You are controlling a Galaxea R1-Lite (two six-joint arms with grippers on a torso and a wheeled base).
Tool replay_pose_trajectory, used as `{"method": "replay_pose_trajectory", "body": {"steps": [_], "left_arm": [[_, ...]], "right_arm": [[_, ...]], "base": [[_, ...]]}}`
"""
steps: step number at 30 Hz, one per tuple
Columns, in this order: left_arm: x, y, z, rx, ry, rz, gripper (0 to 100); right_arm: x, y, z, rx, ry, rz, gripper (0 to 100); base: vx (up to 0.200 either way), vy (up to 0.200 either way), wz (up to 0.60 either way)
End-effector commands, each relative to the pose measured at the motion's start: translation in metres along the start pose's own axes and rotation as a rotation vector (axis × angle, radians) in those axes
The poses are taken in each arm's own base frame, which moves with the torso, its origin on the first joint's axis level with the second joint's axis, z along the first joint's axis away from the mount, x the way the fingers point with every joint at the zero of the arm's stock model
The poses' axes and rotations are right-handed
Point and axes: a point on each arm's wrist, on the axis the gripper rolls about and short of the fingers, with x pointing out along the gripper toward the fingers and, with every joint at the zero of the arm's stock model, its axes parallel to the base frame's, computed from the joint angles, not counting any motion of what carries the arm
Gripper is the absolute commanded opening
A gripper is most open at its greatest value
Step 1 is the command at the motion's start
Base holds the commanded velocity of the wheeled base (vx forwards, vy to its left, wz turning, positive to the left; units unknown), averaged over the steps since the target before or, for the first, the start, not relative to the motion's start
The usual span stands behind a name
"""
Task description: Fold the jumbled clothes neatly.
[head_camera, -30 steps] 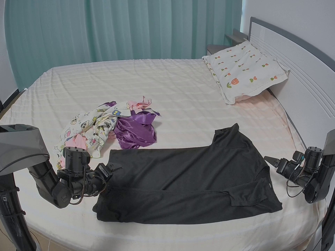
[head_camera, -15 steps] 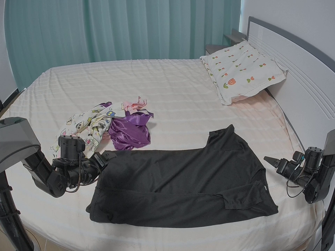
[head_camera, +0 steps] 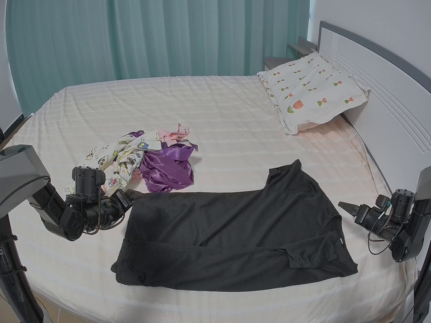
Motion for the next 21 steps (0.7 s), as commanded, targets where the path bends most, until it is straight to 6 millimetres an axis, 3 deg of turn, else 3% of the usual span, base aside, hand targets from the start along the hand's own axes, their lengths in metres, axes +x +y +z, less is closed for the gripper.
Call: {"method": "replay_pose_trajectory", "body": {"steps": [1, 4, 21], "left_arm": [[-0.002, 0.008, -0.008, -0.002, 0.024, 0.028, 100], [-0.003, 0.009, -0.010, -0.003, 0.029, 0.033, 100], [0.006, -0.008, 0.013, -0.004, -0.051, 0.002, 100]], "right_arm": [[0.000, 0.000, -0.001, 0.002, 0.002, -0.001, 100], [0.000, 0.000, -0.001, 0.001, 0.003, 0.001, 100], [0.001, 0.000, -0.001, 0.002, 0.006, -0.001, 100]], "base": [[-0.200, 0.000, 0.00], [-0.200, 0.000, 0.00], [0.000, 0.000, 0.00]]}}
